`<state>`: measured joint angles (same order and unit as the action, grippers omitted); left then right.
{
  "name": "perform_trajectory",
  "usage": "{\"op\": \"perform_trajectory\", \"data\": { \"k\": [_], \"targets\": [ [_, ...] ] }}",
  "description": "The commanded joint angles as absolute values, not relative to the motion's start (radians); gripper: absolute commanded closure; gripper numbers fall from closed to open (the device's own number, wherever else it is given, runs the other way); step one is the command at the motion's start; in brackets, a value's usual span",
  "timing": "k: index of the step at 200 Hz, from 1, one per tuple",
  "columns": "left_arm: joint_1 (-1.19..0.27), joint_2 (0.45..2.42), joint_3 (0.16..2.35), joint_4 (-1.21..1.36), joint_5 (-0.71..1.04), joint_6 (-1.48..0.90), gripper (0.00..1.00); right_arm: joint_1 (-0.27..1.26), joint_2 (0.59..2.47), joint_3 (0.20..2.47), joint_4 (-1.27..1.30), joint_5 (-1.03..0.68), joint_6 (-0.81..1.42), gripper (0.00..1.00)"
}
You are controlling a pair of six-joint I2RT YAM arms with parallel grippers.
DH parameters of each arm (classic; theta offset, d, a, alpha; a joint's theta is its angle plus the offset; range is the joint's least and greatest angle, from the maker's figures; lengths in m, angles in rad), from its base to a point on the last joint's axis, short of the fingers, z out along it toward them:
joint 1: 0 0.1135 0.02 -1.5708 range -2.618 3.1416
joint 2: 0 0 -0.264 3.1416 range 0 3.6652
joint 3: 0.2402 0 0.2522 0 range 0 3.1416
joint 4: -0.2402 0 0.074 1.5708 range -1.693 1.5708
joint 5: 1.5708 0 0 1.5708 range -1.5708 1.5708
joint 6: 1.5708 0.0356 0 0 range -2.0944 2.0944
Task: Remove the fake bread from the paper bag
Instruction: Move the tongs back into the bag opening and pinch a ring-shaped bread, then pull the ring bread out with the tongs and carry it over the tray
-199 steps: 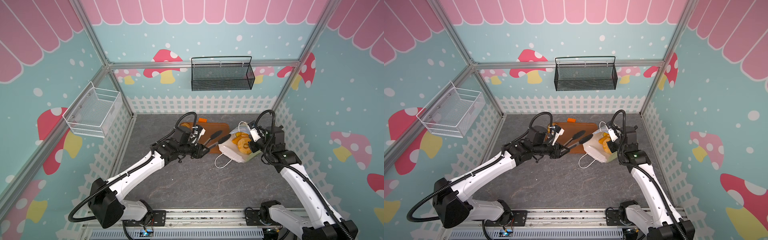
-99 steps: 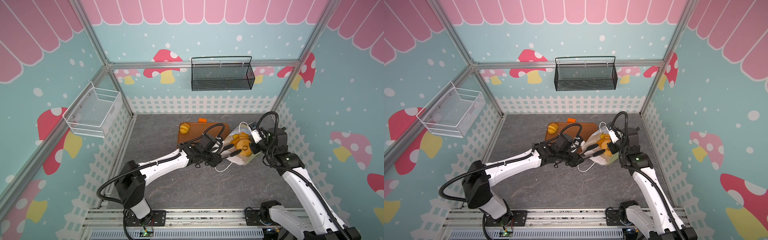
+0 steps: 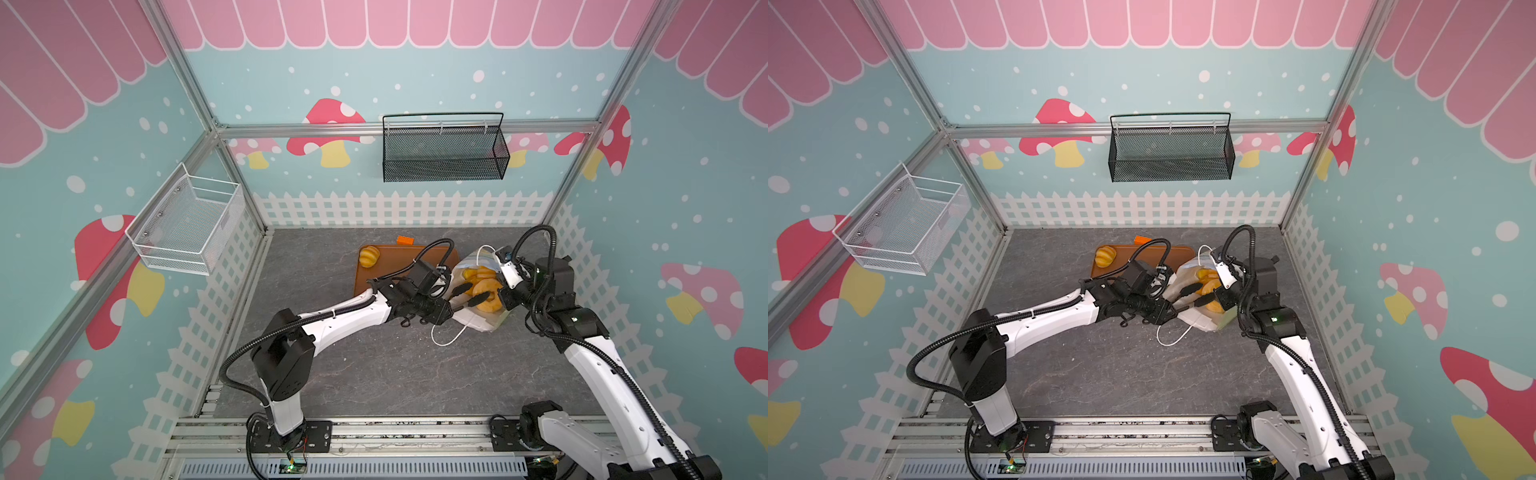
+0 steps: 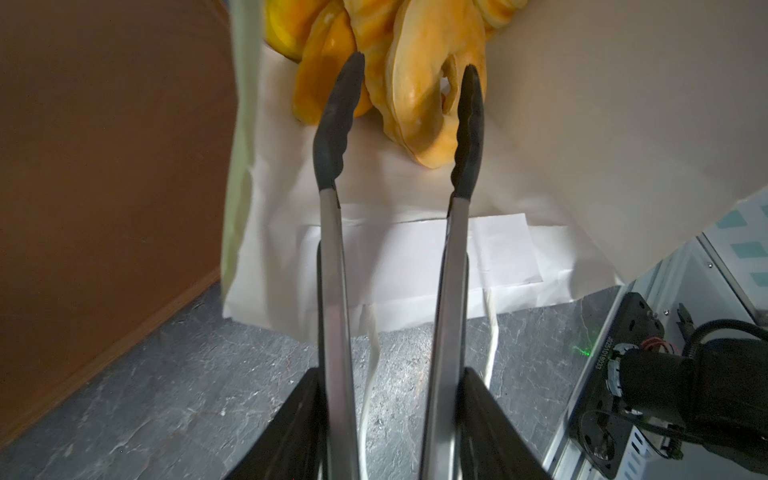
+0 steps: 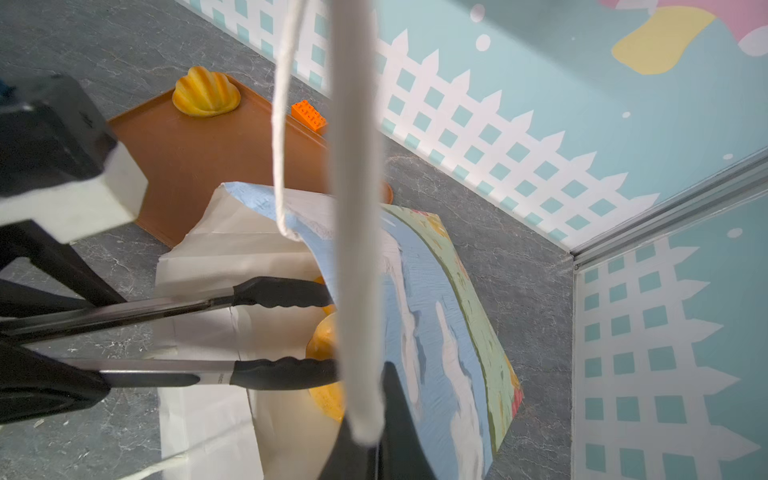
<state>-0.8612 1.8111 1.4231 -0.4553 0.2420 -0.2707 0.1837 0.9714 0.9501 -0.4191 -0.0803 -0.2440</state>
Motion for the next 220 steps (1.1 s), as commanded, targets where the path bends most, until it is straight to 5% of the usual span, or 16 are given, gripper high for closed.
{"op": "perform_trajectory", "data": {
  "k": [1, 28, 82, 159, 220],
  "targets": [
    [-0.858, 1.831, 1.454, -0.427, 0.307, -0.29, 0.52, 0.186, 0.978, 0.934, -0.401, -0.092, -0.261, 1.0],
    [-0.858, 1.818, 1.439, -0.399, 0.319, -0.301, 0.58, 0.186, 0.98, 0.934, -0.395, -0.086, -0.255, 1.0],
    [-0.825, 1.699, 1.364, -0.326, 0.339, -0.329, 0.88, 0.186, 0.971, 0.936, -0.394, -0.057, -0.243, 1.0],
    [-0.773, 1.425, 1.225, -0.373, 0.375, -0.236, 0.92, 0.186, 0.986, 0.949, -0.394, 0.045, -0.19, 1.0],
    [-0.765, 1.264, 1.145, -0.478, 0.221, -0.128, 0.98, 0.186, 1.055, 0.99, -0.398, 0.124, -0.137, 1.0]
  ]
}}
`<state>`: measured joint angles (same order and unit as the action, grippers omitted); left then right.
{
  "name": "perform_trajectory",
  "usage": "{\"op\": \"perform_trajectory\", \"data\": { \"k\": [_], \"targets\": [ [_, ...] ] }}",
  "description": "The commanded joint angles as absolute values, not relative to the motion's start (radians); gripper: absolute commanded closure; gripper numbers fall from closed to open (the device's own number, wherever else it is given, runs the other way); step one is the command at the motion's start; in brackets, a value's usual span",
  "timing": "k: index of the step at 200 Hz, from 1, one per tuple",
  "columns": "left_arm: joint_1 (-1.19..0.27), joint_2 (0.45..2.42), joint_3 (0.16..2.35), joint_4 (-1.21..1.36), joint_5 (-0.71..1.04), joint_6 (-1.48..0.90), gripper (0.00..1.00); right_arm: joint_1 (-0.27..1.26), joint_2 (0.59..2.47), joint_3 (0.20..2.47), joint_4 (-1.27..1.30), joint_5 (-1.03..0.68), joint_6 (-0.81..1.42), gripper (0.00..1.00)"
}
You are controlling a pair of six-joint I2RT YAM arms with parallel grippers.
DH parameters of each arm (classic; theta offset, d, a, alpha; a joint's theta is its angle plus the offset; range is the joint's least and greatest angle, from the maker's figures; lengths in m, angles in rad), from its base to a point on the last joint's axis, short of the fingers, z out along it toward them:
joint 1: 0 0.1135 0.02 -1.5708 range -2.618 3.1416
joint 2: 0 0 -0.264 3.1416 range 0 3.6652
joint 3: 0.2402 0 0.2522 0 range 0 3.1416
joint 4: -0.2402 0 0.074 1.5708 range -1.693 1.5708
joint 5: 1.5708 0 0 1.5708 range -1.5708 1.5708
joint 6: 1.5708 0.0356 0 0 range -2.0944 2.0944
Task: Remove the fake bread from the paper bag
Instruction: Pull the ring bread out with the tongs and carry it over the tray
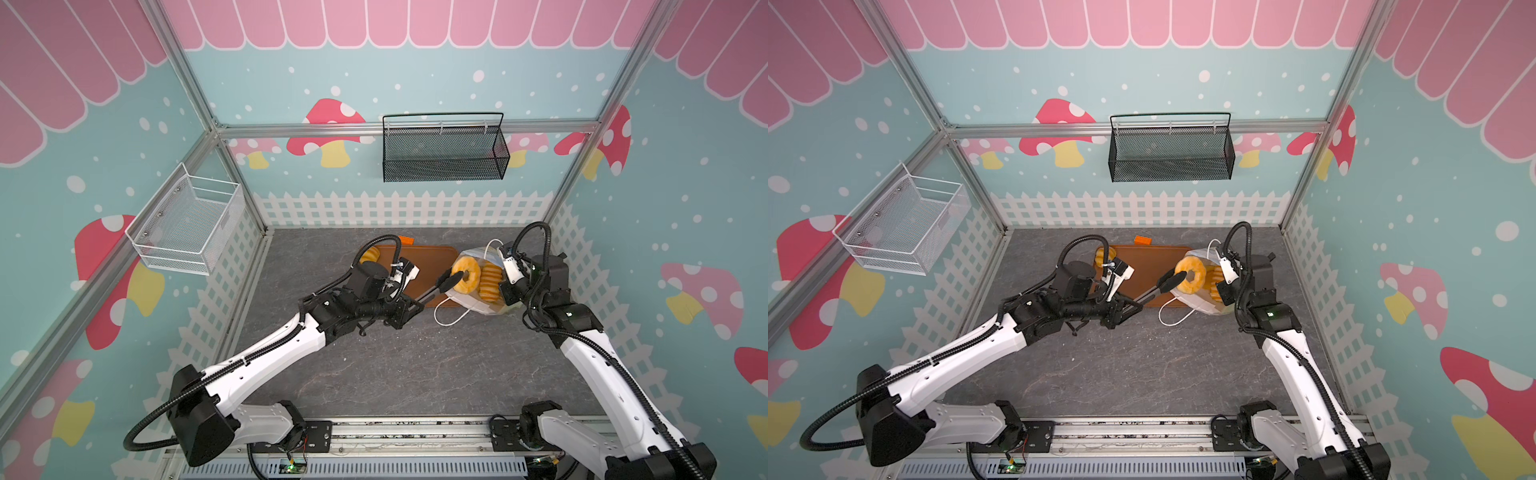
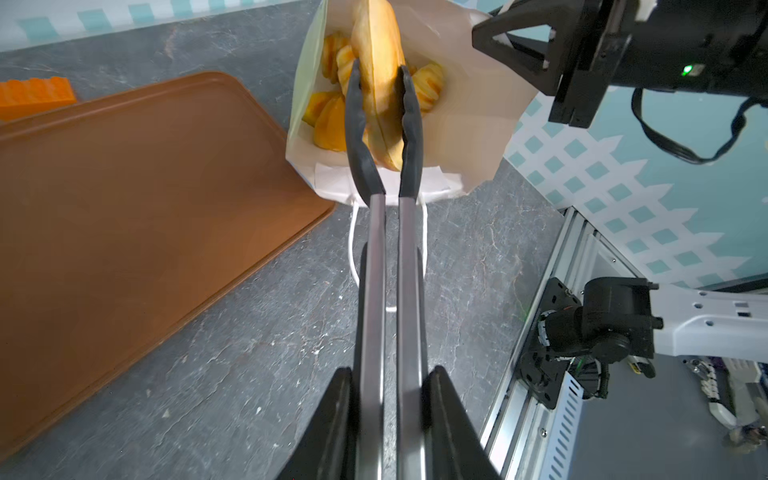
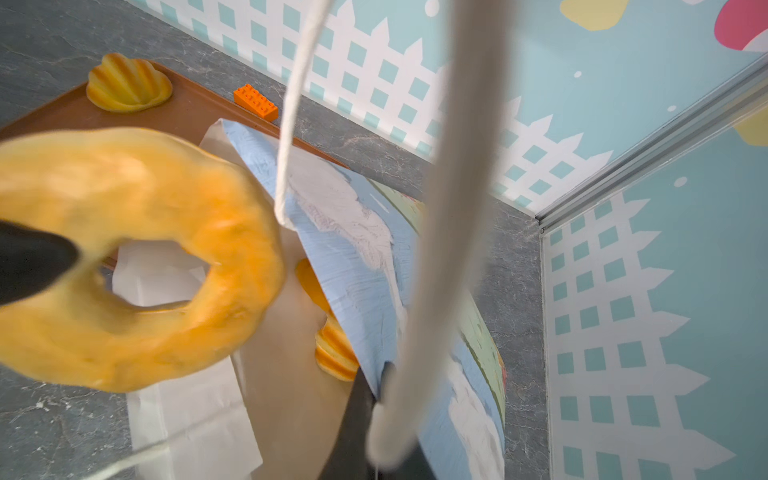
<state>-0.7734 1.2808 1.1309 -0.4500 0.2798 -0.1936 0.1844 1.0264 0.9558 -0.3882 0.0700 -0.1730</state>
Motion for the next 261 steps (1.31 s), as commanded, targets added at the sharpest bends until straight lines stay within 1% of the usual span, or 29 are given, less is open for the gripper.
{"op": "perform_trajectory", "data": {
  "k": [1, 26, 44, 63, 108, 126, 152, 181, 210, 227, 252, 261],
  "targets": [
    [-0.765, 1.264, 1.146, -0.481, 0.221, -0.127, 0.98, 0.186, 1.057, 0.99, -0.398, 0.125, -0.135, 1.0],
    [-0.765, 1.244, 1.159, -0.496, 0.188, -0.111, 1.0, 0.186, 1.091, 1.022, -0.41, 0.168, -0.12, 1.0],
    [-0.749, 1.233, 1.186, -0.544, 0.163, -0.095, 1.0, 0.186, 1.104, 1.032, -0.407, 0.169, -0.136, 1.0],
    [-0.71, 1.215, 1.222, -0.6, 0.13, -0.079, 1.0, 0.186, 1.104, 1.031, -0.397, 0.163, -0.15, 1.0],
    [-0.61, 1.18, 1.261, -0.61, 0.167, -0.079, 1.0, 0.186, 1.104, 1.027, -0.396, 0.185, -0.162, 1.0],
    [-0.563, 1.201, 1.271, -0.612, 0.122, -0.109, 1.0, 0.186, 1.104, 1.028, -0.406, 0.196, -0.164, 1.0],
    [-0.505, 1.312, 1.331, -0.652, 0.02, -0.097, 1.0, 0.186, 1.103, 1.037, -0.416, 0.192, -0.172, 1.0],
    [-0.506, 1.481, 1.41, -0.667, -0.144, -0.017, 1.0, 0.184, 1.099, 1.032, -0.42, 0.21, -0.173, 1.0],
    [-0.522, 1.621, 1.489, -0.662, -0.266, 0.055, 1.0, 0.184, 1.07, 1.003, -0.425, 0.211, -0.178, 1.0],
    [-0.539, 1.688, 1.523, -0.662, -0.313, 0.107, 1.0, 0.184, 1.053, 0.985, -0.429, 0.214, -0.179, 1.0],
    [-0.558, 1.767, 1.561, -0.663, -0.313, 0.19, 1.0, 0.184, 1.039, 0.972, -0.435, 0.219, -0.176, 1.0],
    [-0.563, 1.792, 1.573, -0.664, -0.357, 0.217, 1.0, 0.184, 1.041, 0.972, -0.438, 0.225, -0.175, 1.0]
  ]
}}
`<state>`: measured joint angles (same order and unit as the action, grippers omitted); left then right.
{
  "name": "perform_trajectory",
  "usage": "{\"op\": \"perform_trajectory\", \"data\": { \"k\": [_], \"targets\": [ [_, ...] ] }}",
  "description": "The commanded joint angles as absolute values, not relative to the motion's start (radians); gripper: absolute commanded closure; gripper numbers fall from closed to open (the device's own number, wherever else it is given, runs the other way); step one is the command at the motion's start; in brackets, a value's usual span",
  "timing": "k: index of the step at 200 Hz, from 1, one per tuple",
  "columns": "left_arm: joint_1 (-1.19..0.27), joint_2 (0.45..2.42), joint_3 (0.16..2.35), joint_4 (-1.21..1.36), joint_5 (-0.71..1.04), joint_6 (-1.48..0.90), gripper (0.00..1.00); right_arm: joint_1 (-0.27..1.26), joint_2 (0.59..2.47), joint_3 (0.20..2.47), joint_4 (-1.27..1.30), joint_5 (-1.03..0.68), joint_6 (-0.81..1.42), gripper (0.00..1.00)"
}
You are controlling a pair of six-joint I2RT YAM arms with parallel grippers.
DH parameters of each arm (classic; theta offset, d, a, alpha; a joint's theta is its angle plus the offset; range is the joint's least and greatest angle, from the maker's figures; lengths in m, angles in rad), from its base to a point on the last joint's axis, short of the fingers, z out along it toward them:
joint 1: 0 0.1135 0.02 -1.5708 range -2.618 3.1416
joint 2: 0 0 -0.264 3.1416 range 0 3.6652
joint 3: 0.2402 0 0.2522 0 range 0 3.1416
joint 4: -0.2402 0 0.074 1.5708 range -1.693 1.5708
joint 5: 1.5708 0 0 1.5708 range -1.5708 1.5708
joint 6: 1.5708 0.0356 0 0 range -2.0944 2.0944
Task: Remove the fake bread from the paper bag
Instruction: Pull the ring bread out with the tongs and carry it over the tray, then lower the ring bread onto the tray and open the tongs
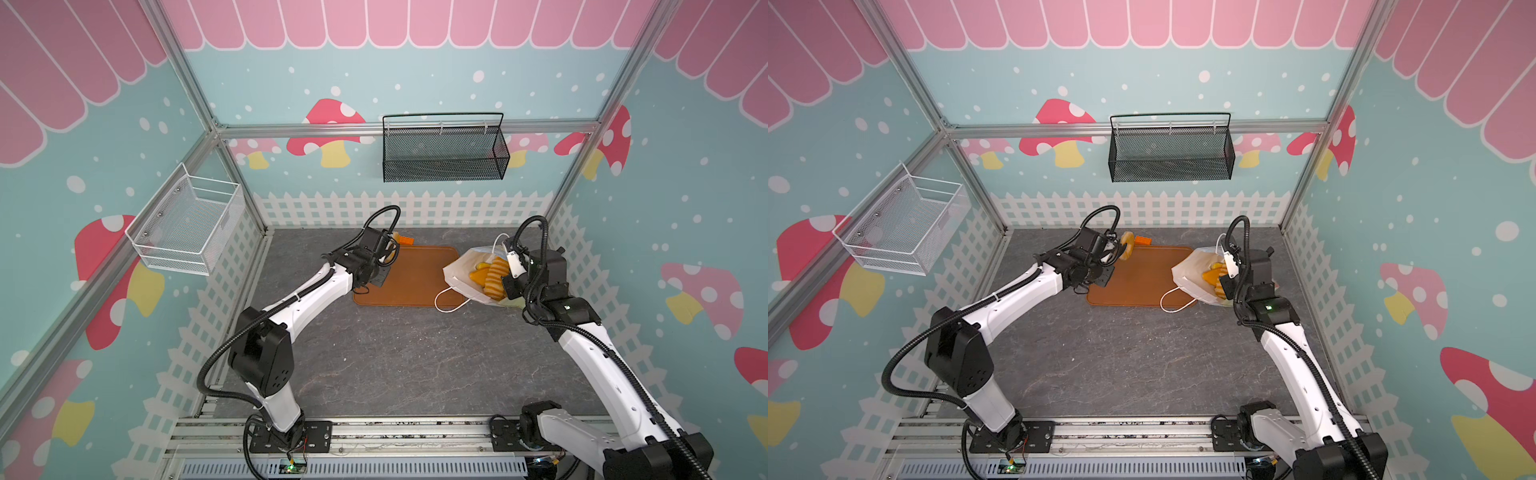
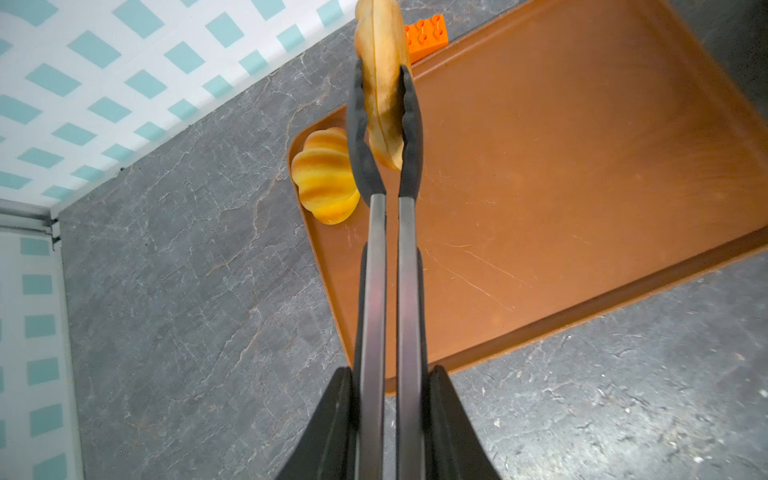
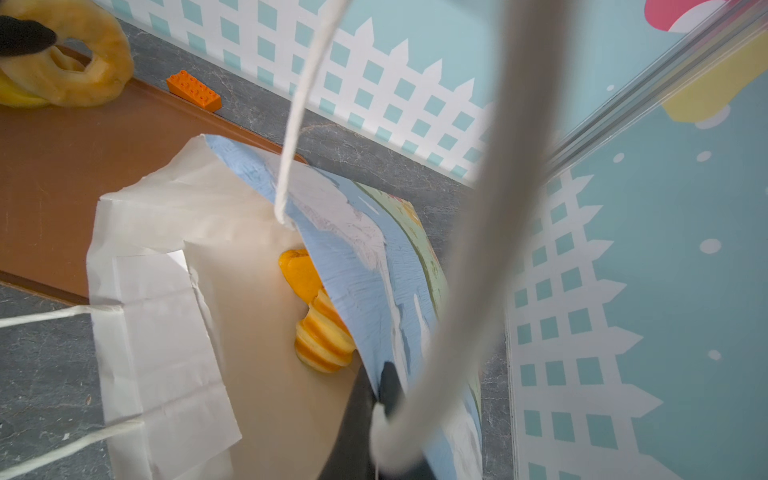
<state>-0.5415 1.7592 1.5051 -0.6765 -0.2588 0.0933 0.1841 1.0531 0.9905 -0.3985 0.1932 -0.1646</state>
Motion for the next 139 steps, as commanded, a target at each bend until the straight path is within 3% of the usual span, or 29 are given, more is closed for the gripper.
{"op": "perform_trajectory", "data": {
  "k": [1, 77, 139],
  "targets": [
    [-0.564, 1.796, 1.575, -0.664, -0.359, 0.22, 1.0, 0.184, 1.041, 0.973, -0.439, 0.226, -0.175, 1.0],
    [-0.621, 1.933, 1.633, -0.645, -0.628, 0.444, 1.0, 0.183, 1.048, 1.013, -0.475, 0.277, -0.188, 1.0],
    [-0.662, 1.937, 1.603, -0.593, -0.694, 0.514, 1.0, 0.183, 1.041, 1.016, -0.488, 0.279, -0.181, 1.0]
  ]
}}
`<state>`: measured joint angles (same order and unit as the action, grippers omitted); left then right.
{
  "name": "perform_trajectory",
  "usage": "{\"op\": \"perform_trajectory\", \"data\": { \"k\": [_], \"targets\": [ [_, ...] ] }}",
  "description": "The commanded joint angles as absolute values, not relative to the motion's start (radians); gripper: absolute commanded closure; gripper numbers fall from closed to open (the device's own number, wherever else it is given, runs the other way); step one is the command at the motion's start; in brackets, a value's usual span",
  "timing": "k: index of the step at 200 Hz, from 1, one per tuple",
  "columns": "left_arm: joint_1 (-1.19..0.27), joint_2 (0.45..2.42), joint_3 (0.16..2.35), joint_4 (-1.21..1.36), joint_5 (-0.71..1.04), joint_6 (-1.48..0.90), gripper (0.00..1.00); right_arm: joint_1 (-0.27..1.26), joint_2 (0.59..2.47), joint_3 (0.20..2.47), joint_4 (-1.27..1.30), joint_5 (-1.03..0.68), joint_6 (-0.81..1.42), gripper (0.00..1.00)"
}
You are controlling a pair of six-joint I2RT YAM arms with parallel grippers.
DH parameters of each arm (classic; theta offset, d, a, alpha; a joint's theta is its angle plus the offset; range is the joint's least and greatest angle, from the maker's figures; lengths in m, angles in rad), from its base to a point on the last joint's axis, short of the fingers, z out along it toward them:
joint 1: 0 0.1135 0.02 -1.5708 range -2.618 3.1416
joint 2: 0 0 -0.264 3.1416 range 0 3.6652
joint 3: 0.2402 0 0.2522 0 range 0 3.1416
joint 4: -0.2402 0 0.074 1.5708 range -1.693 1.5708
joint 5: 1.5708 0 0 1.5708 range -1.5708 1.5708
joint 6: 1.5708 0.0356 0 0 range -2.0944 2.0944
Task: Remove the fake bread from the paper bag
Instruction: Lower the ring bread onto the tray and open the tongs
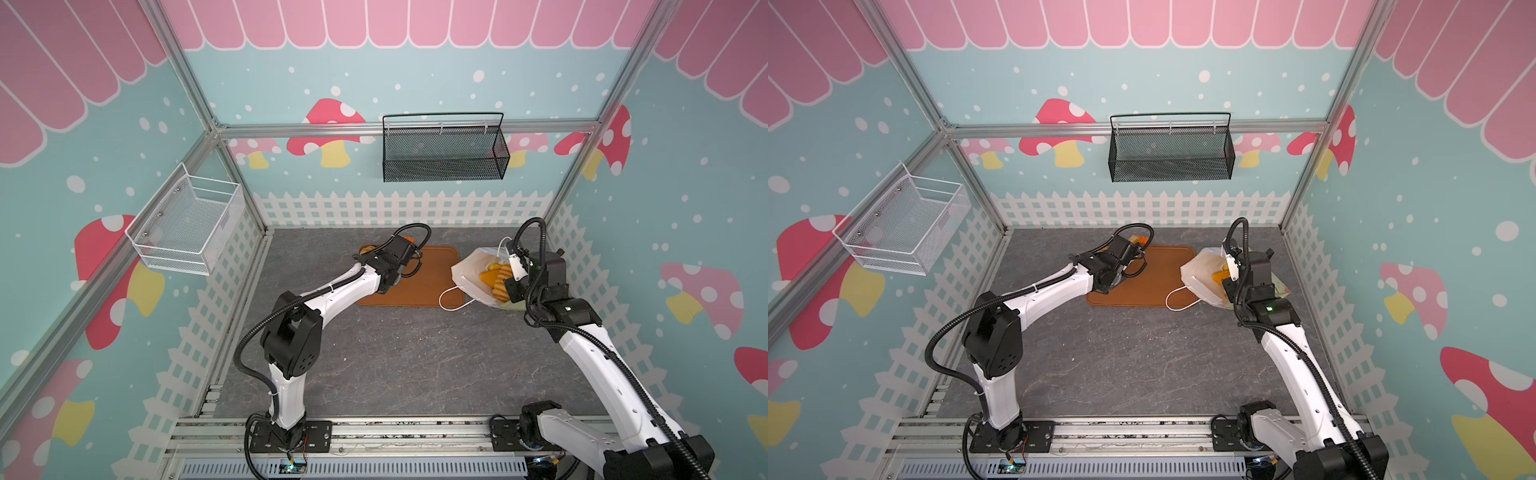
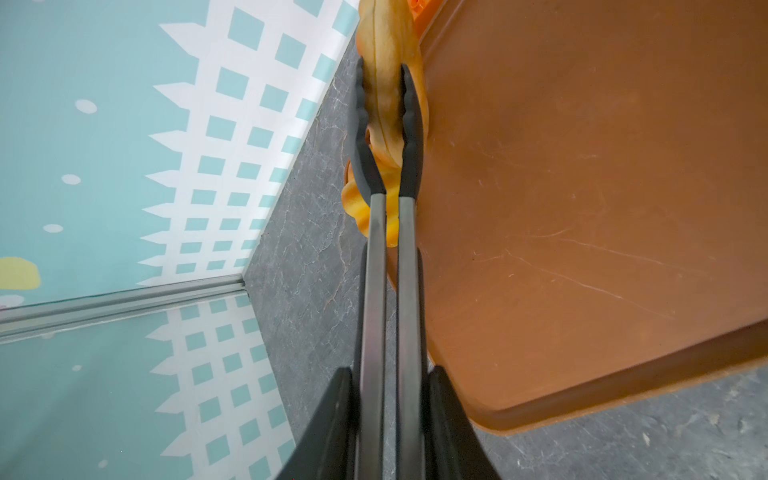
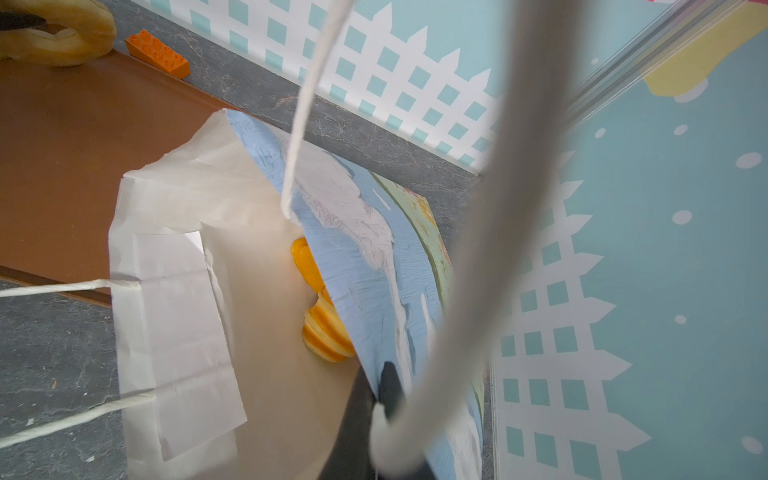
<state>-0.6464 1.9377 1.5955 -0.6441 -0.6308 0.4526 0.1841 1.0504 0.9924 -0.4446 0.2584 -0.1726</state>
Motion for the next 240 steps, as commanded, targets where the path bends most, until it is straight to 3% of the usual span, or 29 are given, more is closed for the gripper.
{"op": "perform_trajectory", "data": {
  "k": [1, 107, 240],
  "targets": [
    [-0.662, 1.936, 1.602, -0.593, -0.695, 0.515, 1.0, 0.184, 1.04, 1.016, -0.488, 0.278, -0.181, 1.0],
    [-0.726, 1.996, 1.517, -0.525, -0.798, 0.625, 1.0, 0.183, 1.01, 1.013, -0.5, 0.277, -0.186, 1.0],
    [-0.718, 1.987, 1.539, -0.712, -0.55, 0.456, 0.62, 0.183, 1.0, 1.032, -0.553, 0.247, -0.158, 1.0]
  ]
}}
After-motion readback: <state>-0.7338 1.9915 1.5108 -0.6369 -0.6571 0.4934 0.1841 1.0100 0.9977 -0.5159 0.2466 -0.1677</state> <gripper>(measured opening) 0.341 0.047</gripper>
